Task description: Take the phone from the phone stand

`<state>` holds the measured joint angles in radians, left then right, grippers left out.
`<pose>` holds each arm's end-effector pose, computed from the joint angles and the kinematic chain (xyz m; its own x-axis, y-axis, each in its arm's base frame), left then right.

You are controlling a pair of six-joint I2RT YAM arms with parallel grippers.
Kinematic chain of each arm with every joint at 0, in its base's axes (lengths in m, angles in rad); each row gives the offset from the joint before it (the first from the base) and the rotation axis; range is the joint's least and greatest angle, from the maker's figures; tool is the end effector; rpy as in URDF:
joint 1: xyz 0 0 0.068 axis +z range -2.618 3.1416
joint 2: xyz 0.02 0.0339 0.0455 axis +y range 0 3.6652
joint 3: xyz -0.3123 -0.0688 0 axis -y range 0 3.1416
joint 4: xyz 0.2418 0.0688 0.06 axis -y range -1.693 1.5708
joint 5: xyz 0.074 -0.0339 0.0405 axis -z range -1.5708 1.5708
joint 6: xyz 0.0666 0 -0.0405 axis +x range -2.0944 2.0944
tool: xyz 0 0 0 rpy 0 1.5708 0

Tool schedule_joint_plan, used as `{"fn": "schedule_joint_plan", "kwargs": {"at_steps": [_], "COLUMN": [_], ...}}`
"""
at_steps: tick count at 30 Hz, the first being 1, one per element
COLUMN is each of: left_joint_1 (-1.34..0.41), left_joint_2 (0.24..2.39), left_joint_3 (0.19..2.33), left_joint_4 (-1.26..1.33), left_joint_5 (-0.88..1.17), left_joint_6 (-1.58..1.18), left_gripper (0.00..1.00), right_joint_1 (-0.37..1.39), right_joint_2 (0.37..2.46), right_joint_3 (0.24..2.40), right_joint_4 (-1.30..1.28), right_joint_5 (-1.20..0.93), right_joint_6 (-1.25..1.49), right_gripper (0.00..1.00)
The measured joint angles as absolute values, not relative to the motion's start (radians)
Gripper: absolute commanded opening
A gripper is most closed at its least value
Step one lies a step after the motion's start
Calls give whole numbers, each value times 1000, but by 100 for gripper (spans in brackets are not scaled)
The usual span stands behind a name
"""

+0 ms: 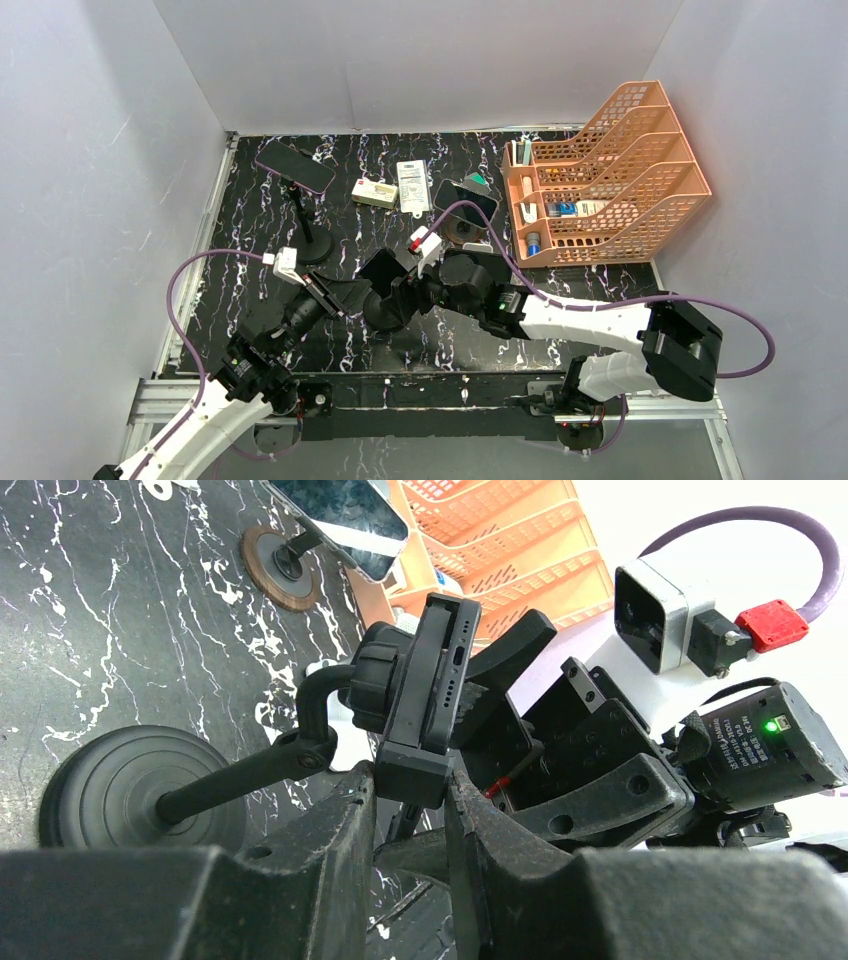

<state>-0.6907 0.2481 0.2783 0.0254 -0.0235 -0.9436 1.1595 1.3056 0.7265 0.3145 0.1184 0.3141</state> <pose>0.0762 -0.0609 0.2653 -0.4759 -0.6568 -0.5849 0.3979 0.4323 -0.8092 0.1306 0.2797 0.2961 -0.3666 -0.0730 -0.9275 -0.7900 0.5510 0.2688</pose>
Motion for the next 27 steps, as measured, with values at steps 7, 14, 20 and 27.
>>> {"fn": "schedule_joint_plan", "kwargs": {"at_steps": [7,14,20,27], "left_joint_1": [-690,-690,-690,-690], "left_joint_2": [248,253,271,290], "left_joint_3": [284,299,311,326], "left_joint_4": [15,-8,-16,-28], "left_joint_5": [-22,-23,-23,-22], "left_joint_6": [-943,-949,-962,-970], "left_gripper": [0,0,0,0], "right_joint_1": [1158,1172,1192,1194], "right_joint_2": [1309,1310,1312,1346], "right_joint_3": [730,738,739,743], "right_joint_4": [301,294,340,424], "right_joint_5": [142,173,210,215], "right_joint_6": [310,271,196,129], "right_gripper": [99,99,99,95]}}
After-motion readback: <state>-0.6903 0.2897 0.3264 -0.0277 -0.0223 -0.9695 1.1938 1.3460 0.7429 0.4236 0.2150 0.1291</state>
